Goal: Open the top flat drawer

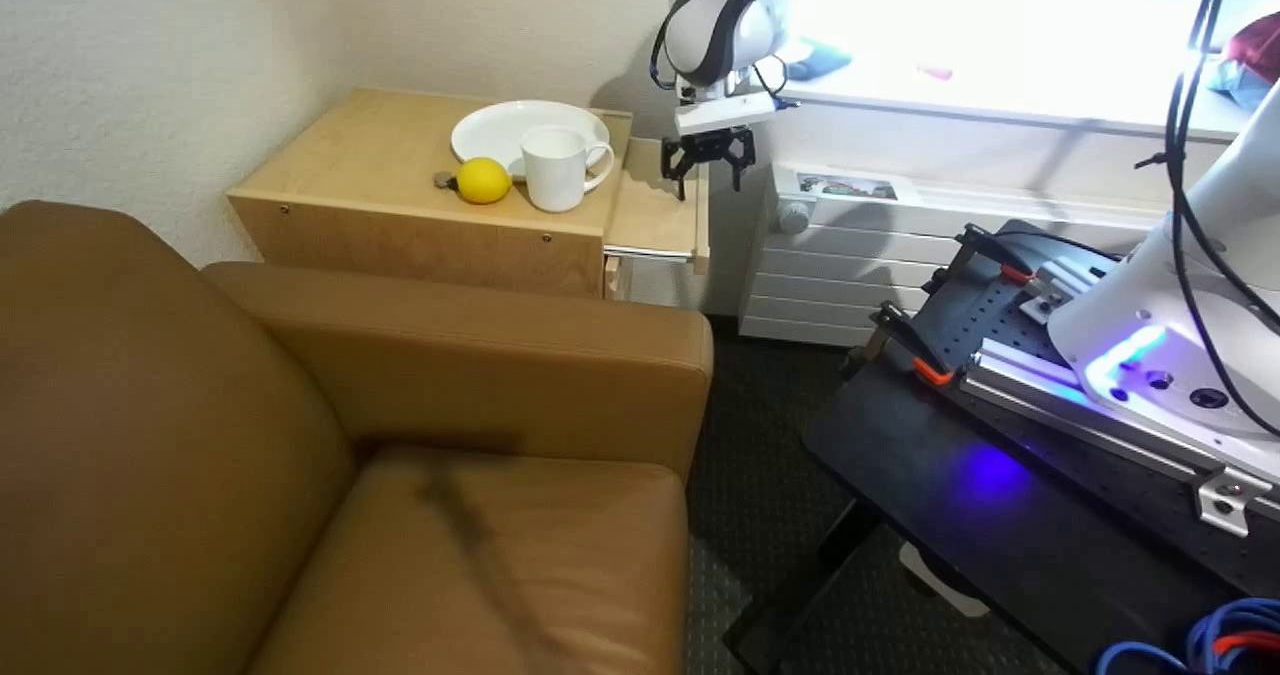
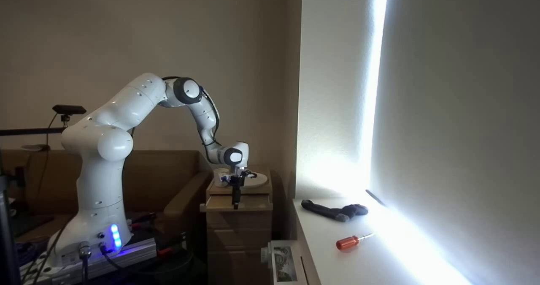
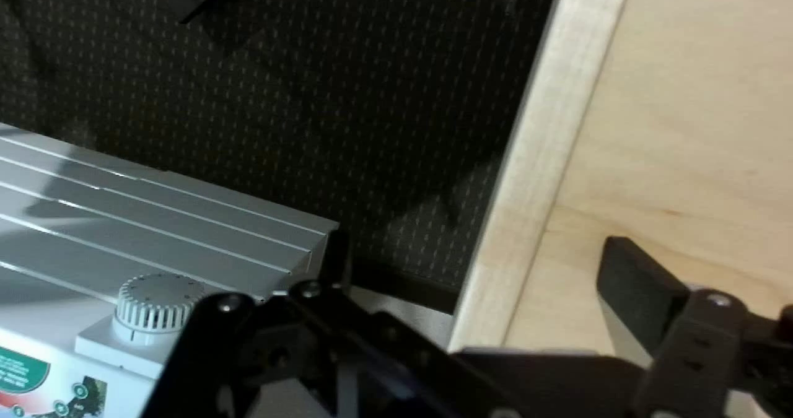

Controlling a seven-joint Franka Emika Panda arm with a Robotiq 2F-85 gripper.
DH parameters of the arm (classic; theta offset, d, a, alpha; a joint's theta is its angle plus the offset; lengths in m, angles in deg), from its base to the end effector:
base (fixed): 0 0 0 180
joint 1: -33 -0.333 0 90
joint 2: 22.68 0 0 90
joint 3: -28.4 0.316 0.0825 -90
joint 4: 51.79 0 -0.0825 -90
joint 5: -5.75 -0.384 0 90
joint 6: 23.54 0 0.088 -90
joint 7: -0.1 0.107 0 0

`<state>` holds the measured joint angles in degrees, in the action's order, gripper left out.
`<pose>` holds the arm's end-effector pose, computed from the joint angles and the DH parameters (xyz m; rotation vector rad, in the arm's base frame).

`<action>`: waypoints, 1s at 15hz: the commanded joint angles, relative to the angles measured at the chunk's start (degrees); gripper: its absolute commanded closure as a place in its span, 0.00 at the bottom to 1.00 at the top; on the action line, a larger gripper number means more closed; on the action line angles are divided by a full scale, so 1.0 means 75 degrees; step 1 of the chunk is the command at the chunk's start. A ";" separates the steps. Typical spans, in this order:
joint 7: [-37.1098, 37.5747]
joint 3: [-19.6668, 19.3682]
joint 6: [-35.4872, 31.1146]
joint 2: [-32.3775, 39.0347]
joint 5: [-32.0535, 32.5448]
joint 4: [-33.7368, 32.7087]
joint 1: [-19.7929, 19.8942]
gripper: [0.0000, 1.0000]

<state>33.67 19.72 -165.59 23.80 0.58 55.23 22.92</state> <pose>0.5983 0.0129 0.0667 2.8780 -0.8932 -0.2414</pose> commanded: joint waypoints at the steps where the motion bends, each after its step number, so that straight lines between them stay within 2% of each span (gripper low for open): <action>1: 0.0233 -0.0217 0.0173 0.0299 0.0043 -0.0105 0.0126 0.00; 15: 0.0880 -0.0712 0.1429 0.0535 0.0096 -0.0065 0.0628 0.00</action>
<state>37.93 15.61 -152.70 23.23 -0.41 55.79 25.98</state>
